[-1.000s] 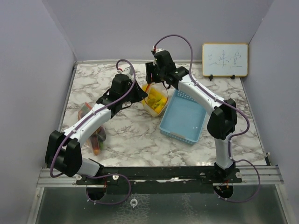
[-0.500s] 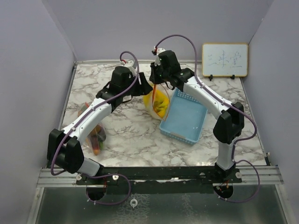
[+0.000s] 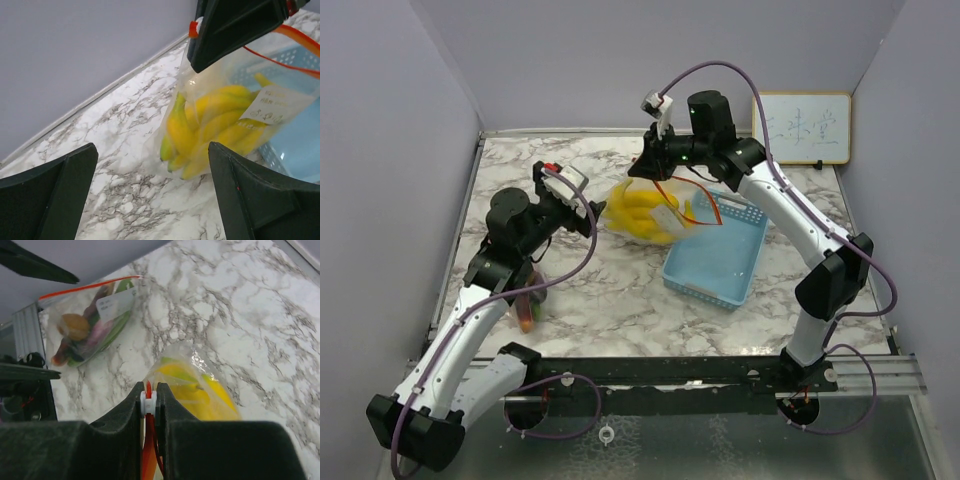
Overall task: Place the food in the zip-top bag and seal the zipper
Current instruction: Zip the zipper food storage bag at the center of the board.
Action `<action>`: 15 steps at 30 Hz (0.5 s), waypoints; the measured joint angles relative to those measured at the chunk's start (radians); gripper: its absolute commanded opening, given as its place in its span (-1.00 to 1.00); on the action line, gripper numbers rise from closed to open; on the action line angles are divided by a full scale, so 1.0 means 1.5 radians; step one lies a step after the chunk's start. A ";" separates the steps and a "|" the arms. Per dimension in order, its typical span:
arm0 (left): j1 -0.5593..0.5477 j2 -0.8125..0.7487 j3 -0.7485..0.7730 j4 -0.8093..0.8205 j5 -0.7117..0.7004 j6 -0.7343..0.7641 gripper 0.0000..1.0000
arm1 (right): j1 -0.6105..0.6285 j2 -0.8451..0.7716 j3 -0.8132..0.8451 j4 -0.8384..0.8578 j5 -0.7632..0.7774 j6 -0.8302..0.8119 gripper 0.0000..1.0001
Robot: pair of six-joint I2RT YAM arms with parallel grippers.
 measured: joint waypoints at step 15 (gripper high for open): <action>0.010 0.037 -0.058 0.082 0.213 0.014 0.81 | 0.001 -0.005 -0.011 -0.068 -0.258 -0.068 -0.93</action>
